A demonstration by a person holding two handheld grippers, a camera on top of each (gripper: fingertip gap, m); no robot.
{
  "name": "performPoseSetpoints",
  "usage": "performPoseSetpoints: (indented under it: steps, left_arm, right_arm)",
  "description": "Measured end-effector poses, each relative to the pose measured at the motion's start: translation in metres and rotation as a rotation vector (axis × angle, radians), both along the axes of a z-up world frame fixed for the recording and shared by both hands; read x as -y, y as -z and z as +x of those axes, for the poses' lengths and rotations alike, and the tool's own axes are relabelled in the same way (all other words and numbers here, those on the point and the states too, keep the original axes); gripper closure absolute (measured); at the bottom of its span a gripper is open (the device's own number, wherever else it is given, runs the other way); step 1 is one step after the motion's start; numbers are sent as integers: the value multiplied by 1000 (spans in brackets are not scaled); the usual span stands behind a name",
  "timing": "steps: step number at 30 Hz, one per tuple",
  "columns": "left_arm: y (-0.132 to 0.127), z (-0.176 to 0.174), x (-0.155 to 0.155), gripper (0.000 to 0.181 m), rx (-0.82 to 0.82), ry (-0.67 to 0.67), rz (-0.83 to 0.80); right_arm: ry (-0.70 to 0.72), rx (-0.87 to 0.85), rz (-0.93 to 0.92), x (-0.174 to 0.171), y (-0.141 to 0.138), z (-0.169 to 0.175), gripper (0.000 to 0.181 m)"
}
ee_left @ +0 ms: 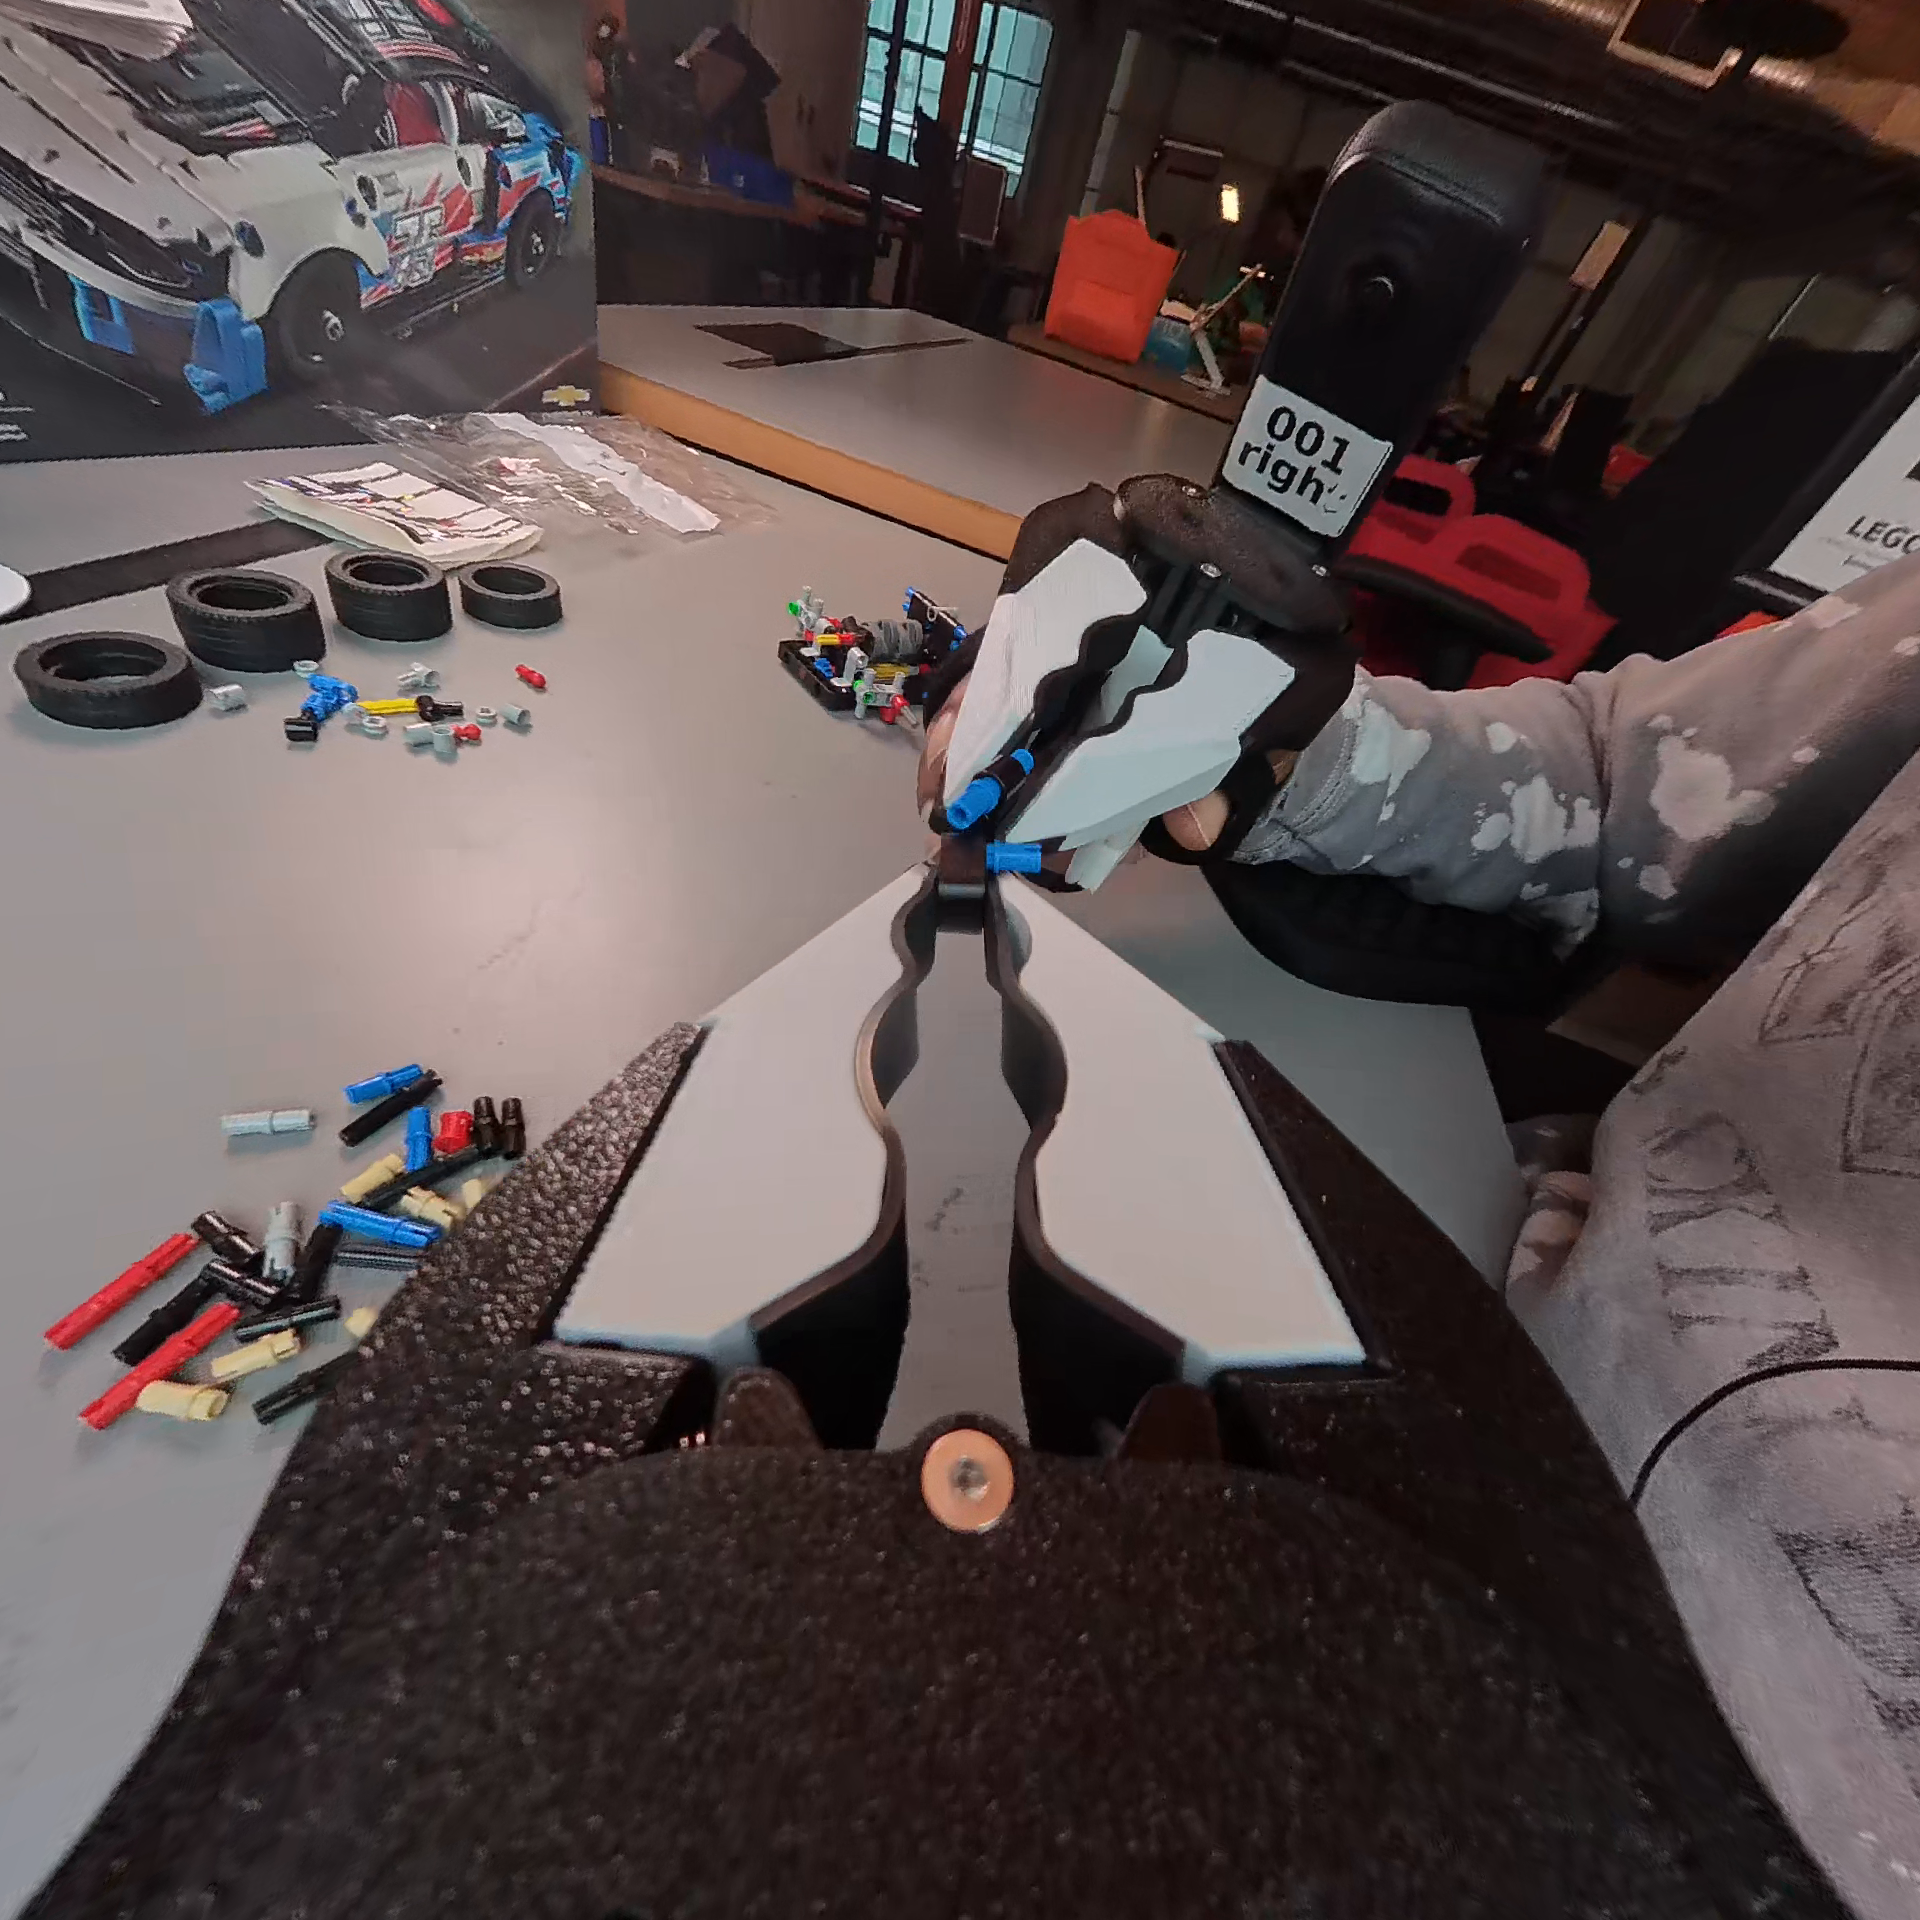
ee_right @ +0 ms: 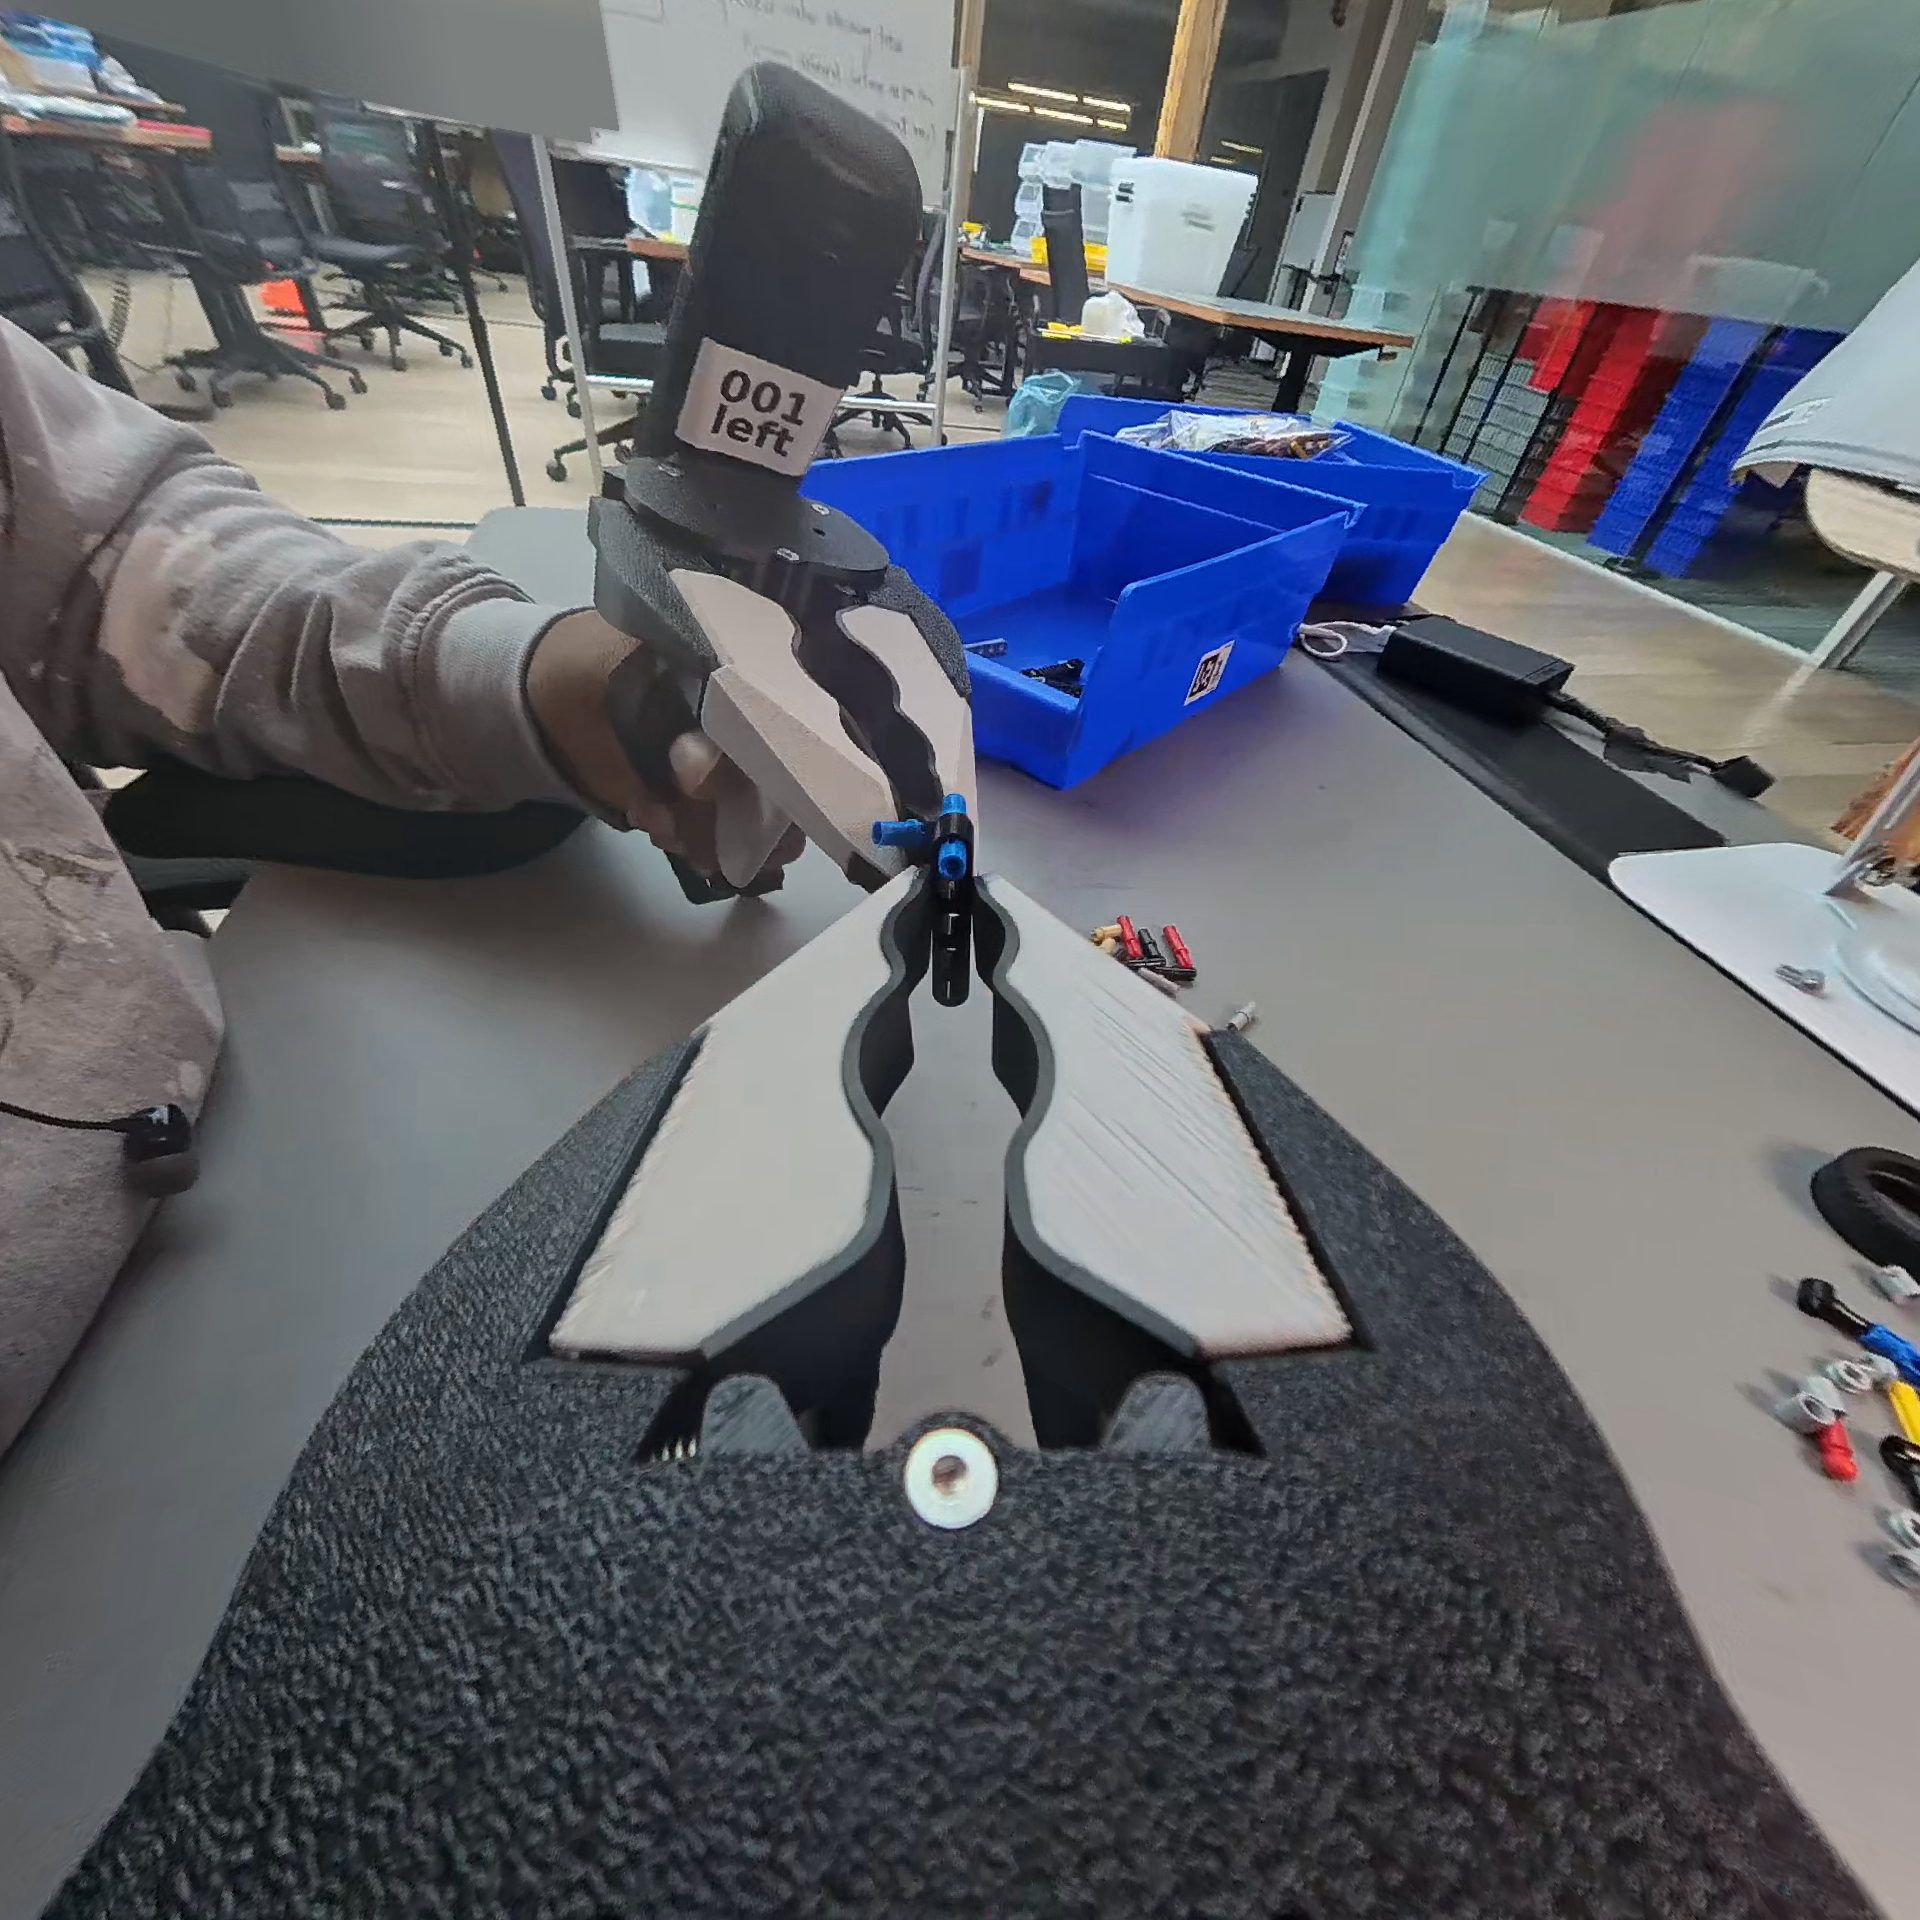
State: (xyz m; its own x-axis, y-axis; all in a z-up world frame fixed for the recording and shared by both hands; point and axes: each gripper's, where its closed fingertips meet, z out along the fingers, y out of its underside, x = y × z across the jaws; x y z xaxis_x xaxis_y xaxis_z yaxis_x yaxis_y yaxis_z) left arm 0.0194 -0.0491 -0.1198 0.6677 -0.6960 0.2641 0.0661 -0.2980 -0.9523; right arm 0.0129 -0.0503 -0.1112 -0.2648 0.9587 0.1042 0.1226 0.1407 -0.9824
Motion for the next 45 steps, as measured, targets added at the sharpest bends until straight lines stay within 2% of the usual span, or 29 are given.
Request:
performPoseSetpoints:
  steps: [7, 9, 13, 15, 17, 20, 23, 26, 29, 31, 32, 34, 35, 37, 40, 45]
  left_arm:
    - [5, -7, -2, 174, -18, -21, -21]
    - [7, -15, -4, 174, -58, -55, -4]
    - [10, -22, -7, 174, -84, -86, -6]
    - [11, -20, -7, 174, -60, -67, -27]
    - [11, -18, -6, 174, -31, -52, -51]
    - [5, -18, -4, 174, 60, -26, -99]
    - [-3, -16, -1, 175, 215, 33, -183]
    - [-4, -9, 3, 175, 308, 107, -252]
    - [-6, 5, 9, 175, 405, 188, -321]
    - [-10, 14, 15, 174, 466, 251, -353]
    - [-12, 17, 17, 174, 485, 269, -365]
    - [-13, 21, 21, 174, 525, 303, -394]
    - [-15, 21, 22, 174, 555, 316, -407]
    - [-19, 19, 22, 167, 631, 335, -431]
    - [-25, 4, 16, 170, 716, 305, -417]
    - [-23, -2, 14, 174, 590, 235, -328]
  right_arm:
    - [20, 73, 12, -17, 11, 6, 174]
    - [-5, 221, 59, -20, 32, 13, 174]
    - [43, 512, 300, -36, 90, 27, 174]
    - [75, 552, 377, -41, 102, 27, 164]
    - [73, 508, 360, -39, 94, 23, 155]
    - [80, 331, 247, -34, 55, 13, 148]
    - [53, 140, 160, -23, 16, 9, 147]
    - [-4, 7, 172, -5, -8, 7, 146]
    - [-62, -52, 296, 15, -14, 5, 138]
    - [-83, -30, 413, 25, -5, 2, 134]
    - [-79, -36, 443, 27, -3, 1, 136]
    - [-71, -54, 460, 29, -3, 0, 155]
    - [-70, -60, 464, 28, -4, 1, 158]
    - [-75, -47, 432, 24, -4, 4, 158]
    - [-76, -63, 312, 17, -13, 10, 159]
    - [-113, -54, 144, 16, -15, 14, 158]
